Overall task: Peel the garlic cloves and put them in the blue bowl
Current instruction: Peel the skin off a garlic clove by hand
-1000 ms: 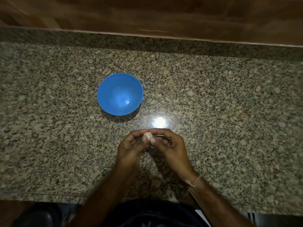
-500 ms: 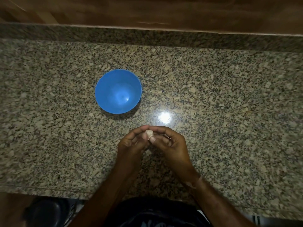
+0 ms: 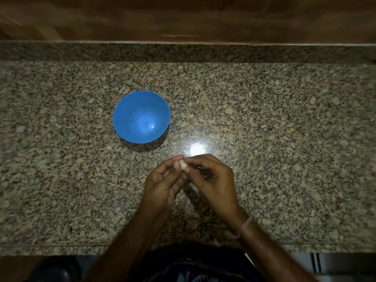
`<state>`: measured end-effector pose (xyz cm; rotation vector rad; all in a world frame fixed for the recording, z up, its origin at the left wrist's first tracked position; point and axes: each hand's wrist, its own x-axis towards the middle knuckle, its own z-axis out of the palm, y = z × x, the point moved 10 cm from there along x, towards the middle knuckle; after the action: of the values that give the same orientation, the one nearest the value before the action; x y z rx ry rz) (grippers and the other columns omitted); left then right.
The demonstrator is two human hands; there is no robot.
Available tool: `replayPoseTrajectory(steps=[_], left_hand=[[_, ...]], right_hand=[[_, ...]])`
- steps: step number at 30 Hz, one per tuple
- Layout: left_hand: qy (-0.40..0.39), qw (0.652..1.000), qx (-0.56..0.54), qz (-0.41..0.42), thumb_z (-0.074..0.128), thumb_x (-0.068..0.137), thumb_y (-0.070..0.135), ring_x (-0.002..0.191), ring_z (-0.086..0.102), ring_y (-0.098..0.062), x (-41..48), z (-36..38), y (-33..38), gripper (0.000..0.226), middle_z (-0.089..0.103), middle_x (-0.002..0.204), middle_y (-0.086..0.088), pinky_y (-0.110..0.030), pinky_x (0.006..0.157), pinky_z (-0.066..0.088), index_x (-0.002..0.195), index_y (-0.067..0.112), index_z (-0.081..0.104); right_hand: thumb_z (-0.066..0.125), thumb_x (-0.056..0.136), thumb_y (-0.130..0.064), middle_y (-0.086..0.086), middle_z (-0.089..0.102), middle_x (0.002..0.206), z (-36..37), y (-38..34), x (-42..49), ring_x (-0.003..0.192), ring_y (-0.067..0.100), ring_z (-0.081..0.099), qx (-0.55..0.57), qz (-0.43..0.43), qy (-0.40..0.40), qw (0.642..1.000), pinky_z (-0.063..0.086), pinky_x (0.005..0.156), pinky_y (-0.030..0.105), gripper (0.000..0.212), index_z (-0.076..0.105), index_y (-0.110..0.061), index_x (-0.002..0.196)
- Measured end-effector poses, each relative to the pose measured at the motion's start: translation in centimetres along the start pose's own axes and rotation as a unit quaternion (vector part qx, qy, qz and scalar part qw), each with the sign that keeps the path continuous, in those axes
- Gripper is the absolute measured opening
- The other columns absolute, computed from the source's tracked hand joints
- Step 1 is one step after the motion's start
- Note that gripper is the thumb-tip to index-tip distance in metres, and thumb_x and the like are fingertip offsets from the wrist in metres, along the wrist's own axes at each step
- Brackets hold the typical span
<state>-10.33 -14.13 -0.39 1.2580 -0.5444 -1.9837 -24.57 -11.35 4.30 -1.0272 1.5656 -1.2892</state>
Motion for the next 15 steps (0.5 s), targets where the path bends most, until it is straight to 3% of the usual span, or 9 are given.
replayPoseTrajectory(steps=[8,15], left_hand=[[-0.009,1.0,0.017,0.008,0.07,0.086,0.014,0.101,0.075,-0.013,-1.5,-0.4,0.6,0.028,0.079,0.109,-0.008,-0.019,0.081,0.058,0.114,0.008,0.074],[-0.009,0.998,0.055,0.016,0.072,0.087,0.015,0.106,0.075,-0.02,-2.8,-1.2,0.8,0.029,0.079,0.111,-0.012,-0.021,0.084,0.058,0.116,0.009,0.076]], right_hand=[[0.073,0.098,-0.026,-0.01,0.078,0.105,0.5,-1.8,-1.6,0.095,0.006,0.074,-0.139,-0.045,-0.006,0.989,0.061,0.081,0.037,0.023,0.08,-0.021,0.12],[0.071,0.099,-0.024,-0.01,0.08,0.098,1.3,-2.3,-2.9,0.087,0.004,0.074,-0.194,-0.042,-0.023,0.98,0.06,0.076,0.036,0.023,0.08,-0.024,0.12]])
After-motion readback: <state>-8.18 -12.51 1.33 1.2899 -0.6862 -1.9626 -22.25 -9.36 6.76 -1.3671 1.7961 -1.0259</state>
